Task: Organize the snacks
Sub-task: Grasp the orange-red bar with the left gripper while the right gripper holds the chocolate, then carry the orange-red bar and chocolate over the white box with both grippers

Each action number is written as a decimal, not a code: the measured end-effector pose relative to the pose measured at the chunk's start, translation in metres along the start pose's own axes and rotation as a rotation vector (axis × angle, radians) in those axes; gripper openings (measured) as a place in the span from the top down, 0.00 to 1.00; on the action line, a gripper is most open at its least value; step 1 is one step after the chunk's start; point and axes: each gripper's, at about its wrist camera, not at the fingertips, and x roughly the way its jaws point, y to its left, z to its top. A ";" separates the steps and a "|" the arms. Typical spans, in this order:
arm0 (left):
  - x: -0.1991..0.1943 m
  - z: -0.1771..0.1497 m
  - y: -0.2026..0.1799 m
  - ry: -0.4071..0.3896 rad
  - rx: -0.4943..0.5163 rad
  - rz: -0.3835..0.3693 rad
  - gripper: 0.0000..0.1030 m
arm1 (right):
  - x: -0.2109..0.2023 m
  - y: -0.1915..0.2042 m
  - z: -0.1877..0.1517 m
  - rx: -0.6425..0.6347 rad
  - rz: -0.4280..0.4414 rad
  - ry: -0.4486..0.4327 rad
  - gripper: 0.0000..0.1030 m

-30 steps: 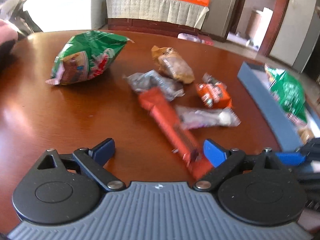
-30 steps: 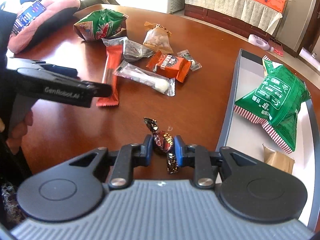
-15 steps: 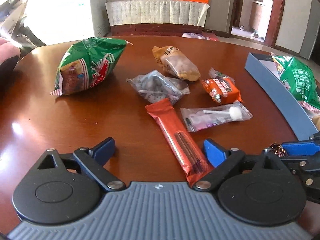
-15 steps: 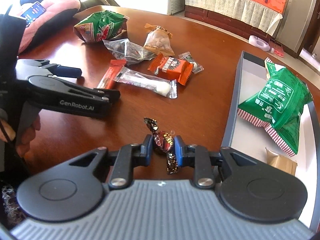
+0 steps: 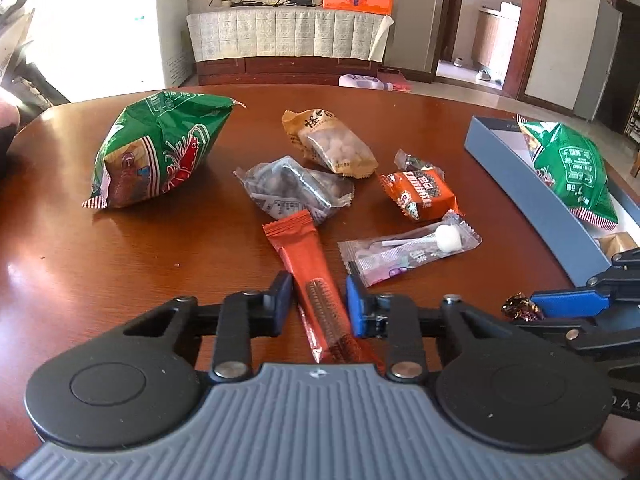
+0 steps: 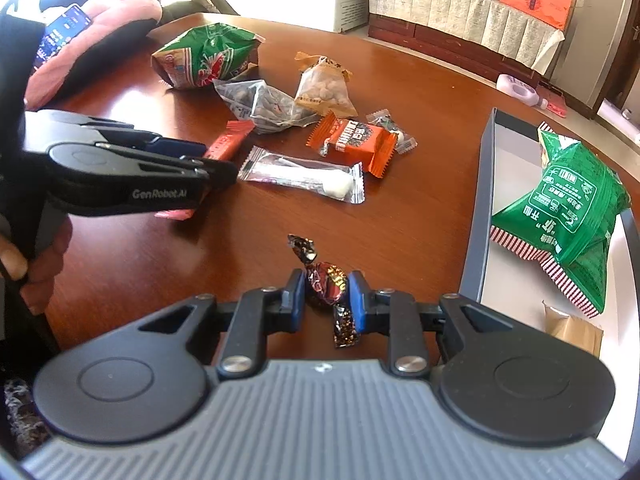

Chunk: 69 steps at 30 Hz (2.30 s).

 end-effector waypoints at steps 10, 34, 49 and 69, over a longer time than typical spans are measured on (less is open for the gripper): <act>-0.002 -0.001 0.005 0.002 -0.022 -0.016 0.75 | -0.002 0.007 0.000 -0.033 -0.001 -0.001 0.75; -0.015 -0.002 0.007 -0.020 -0.003 -0.001 0.75 | -0.014 0.004 0.003 -0.003 0.033 -0.035 0.75; -0.029 0.003 -0.001 -0.044 0.026 -0.002 0.75 | -0.030 0.001 0.008 0.011 0.047 -0.088 0.75; -0.047 0.038 -0.065 -0.099 0.109 -0.115 0.75 | -0.077 -0.069 -0.012 0.199 -0.069 -0.189 0.75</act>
